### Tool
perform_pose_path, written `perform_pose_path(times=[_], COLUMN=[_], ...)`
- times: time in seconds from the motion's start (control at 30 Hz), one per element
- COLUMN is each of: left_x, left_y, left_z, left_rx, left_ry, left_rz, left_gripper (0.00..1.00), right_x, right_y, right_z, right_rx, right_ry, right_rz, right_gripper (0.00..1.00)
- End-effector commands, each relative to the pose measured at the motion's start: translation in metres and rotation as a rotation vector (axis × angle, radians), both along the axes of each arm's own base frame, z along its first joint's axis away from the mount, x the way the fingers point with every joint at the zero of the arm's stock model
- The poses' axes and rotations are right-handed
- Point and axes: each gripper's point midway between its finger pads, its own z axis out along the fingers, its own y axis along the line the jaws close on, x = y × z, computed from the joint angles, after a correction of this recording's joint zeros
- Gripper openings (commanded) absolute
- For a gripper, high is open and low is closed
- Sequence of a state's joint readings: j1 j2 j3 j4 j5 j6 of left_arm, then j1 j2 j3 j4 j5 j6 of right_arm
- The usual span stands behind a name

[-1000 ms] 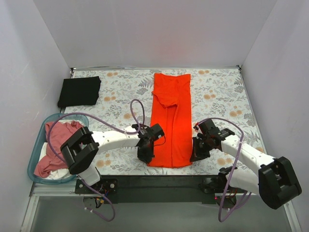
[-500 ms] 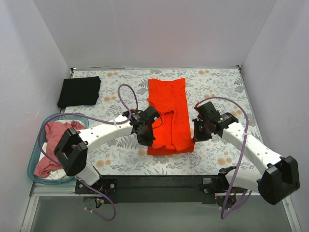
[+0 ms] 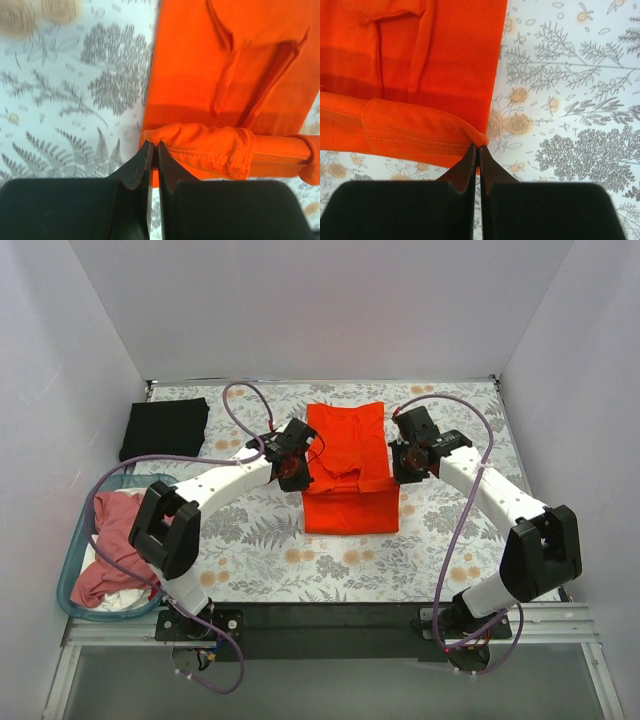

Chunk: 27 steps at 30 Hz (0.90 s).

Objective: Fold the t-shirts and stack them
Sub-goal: Fold the tshirt

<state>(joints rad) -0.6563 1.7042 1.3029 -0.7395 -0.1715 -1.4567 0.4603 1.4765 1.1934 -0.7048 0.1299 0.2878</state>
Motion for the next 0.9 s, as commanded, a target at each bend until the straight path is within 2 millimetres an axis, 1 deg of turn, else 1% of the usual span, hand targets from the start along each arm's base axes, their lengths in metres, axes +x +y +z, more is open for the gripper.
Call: perform_pose_path(times=[0.0, 0.03, 0.07, 0.13, 0.17, 0.2, 0.27, 0.3, 0.33, 0.37, 0.4, 0.43, 0.5, 0.53, 0.6, 0.67, 0.7, 0.73, 0.8, 0.83, 0.87], left_x=[0.045, 0.05, 0.058, 0.067, 0.074, 0.078, 0.084, 0.087, 0.09, 0.093, 0.094, 0.096, 0.1, 0.101, 0.104, 0.105, 0.106, 0.107, 0.109, 0.109, 0.11], left_y=[0.007, 0.008, 0.005, 0.005, 0.0, 0.0, -0.001, 0.0, 0.0, 0.002, 0.003, 0.003, 0.003, 0.004, 0.006, 0.007, 0.008, 0.008, 0.009, 0.01, 0.01], left_z=[0.017, 0.017, 0.018, 0.018, 0.023, 0.016, 0.013, 0.007, 0.004, 0.001, -0.002, -0.011, -0.017, -0.024, -0.03, -0.039, -0.042, -0.043, -0.043, -0.041, -0.039], left_rx=[0.05, 0.066, 0.065, 0.08, 0.069, 0.079, 0.088, 0.096, 0.099, 0.103, 0.105, 0.114, 0.119, 0.127, 0.139, 0.147, 0.151, 0.153, 0.158, 0.158, 0.154], left_ry=[-0.14, -0.152, -0.167, -0.182, -0.203, -0.193, -0.197, -0.191, -0.19, -0.192, -0.189, -0.178, -0.177, -0.168, -0.167, -0.16, -0.159, -0.162, -0.165, -0.17, -0.177], left_rz=[0.009, 0.005, 0.004, -0.003, -0.006, -0.006, -0.006, -0.001, 0.002, 0.009, 0.012, 0.011, 0.017, 0.018, 0.028, 0.03, 0.031, 0.034, 0.042, 0.047, 0.048], left_gripper=[0.0, 0.0, 0.0, 0.0, 0.0, 0.0, 0.0, 0.0, 0.0, 0.0, 0.0, 0.0, 0.0, 0.0, 0.0, 0.0, 0.01, 0.04, 0.12, 0.23, 0.28], right_x=[0.035, 0.043, 0.047, 0.058, 0.06, 0.062, 0.07, 0.072, 0.075, 0.079, 0.081, 0.084, 0.09, 0.092, 0.098, 0.1, 0.102, 0.102, 0.104, 0.105, 0.105], right_y=[-0.007, -0.008, -0.008, -0.01, -0.01, -0.011, -0.012, -0.011, -0.013, -0.011, -0.011, -0.013, -0.011, -0.012, -0.011, -0.01, -0.008, -0.008, -0.008, -0.007, -0.006], right_z=[0.018, 0.021, 0.018, 0.016, 0.013, 0.01, 0.002, 0.0, -0.007, -0.009, -0.012, -0.019, -0.023, -0.03, -0.034, -0.044, -0.046, -0.052, -0.054, -0.051, -0.048], right_rx=[-0.014, -0.003, 0.003, 0.01, 0.015, 0.017, 0.022, 0.025, 0.019, 0.023, 0.022, 0.018, 0.028, 0.025, 0.031, 0.029, 0.032, 0.028, 0.027, 0.032, 0.039], right_ry=[-0.098, -0.117, -0.115, -0.118, -0.109, -0.103, -0.096, -0.095, -0.084, -0.092, -0.091, -0.083, -0.091, -0.079, -0.084, -0.069, -0.07, -0.058, -0.055, -0.061, -0.065], right_rz=[-0.006, -0.013, -0.011, -0.02, -0.019, -0.023, -0.028, -0.027, -0.031, -0.03, -0.03, -0.036, -0.037, -0.041, -0.039, -0.034, -0.03, -0.029, -0.029, -0.028, -0.024], right_gripper=[0.01, 0.01, 0.01, 0.01, 0.01, 0.01, 0.01, 0.01, 0.01, 0.01, 0.01, 0.01, 0.01, 0.01, 0.01, 0.01, 0.01, 0.01, 0.14, 0.19, 0.28])
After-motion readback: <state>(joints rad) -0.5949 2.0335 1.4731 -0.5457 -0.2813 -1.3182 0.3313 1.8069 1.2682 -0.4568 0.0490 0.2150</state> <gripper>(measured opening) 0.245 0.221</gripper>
